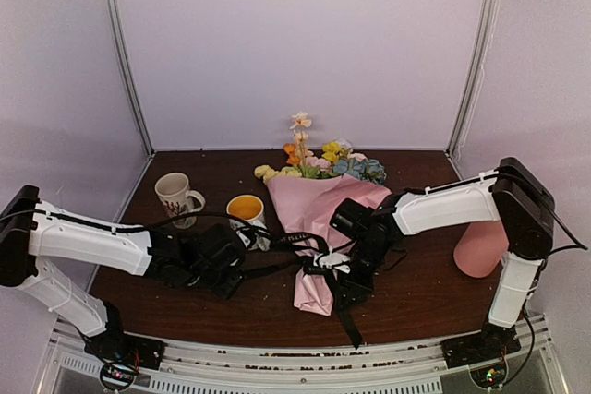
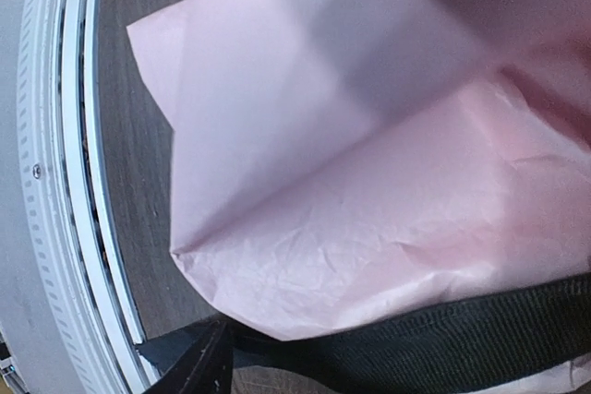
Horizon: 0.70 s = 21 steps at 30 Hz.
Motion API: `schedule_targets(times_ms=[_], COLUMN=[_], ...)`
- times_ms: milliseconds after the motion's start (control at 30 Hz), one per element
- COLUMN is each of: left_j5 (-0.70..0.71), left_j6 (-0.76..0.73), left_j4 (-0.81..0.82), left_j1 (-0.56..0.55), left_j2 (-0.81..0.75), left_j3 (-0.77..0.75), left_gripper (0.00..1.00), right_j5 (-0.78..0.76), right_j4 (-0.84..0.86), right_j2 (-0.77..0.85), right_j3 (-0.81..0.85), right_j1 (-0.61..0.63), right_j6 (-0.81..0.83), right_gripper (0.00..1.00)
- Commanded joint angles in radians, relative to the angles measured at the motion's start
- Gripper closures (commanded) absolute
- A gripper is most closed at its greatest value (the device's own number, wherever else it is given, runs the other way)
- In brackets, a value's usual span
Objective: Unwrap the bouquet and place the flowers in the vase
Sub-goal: Untie the ribbon from the tied bouquet.
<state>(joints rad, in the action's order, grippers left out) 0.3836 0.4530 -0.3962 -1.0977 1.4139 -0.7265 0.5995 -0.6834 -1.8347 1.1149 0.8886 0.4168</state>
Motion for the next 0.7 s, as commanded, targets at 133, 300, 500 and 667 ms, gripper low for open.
schedule_targets(times_ms=[133,300,500,667], left_j5=[-0.063,-0.083,-0.106,-0.113], left_j6=[-0.075,-0.114,-0.120,-0.120], left_j4=[0.016,0.035,0.060,0.060], left_j1=[0.071,0.085,0.088,0.090], left_j2=[0.069,0.114,0.164,0.183], left_j3=[-0.026,-0.046,-0.047,-0.040], left_gripper=[0.86,1.00,1.00,1.00], right_j5=[0.006,-0.016,-0.013,-0.012], right_j4=[-0.074,-0.145,-0.168,-0.232], right_j2=[0.018,0.091,0.164,0.250], right_j3=[0.027,-0.009,-0.030,0.040], right_j1=[0.008,0.006,0.005,0.001], right_j6=[0.012,0.025,0.022,0.058], right_gripper=[0.69,0.87,0.94,1.00])
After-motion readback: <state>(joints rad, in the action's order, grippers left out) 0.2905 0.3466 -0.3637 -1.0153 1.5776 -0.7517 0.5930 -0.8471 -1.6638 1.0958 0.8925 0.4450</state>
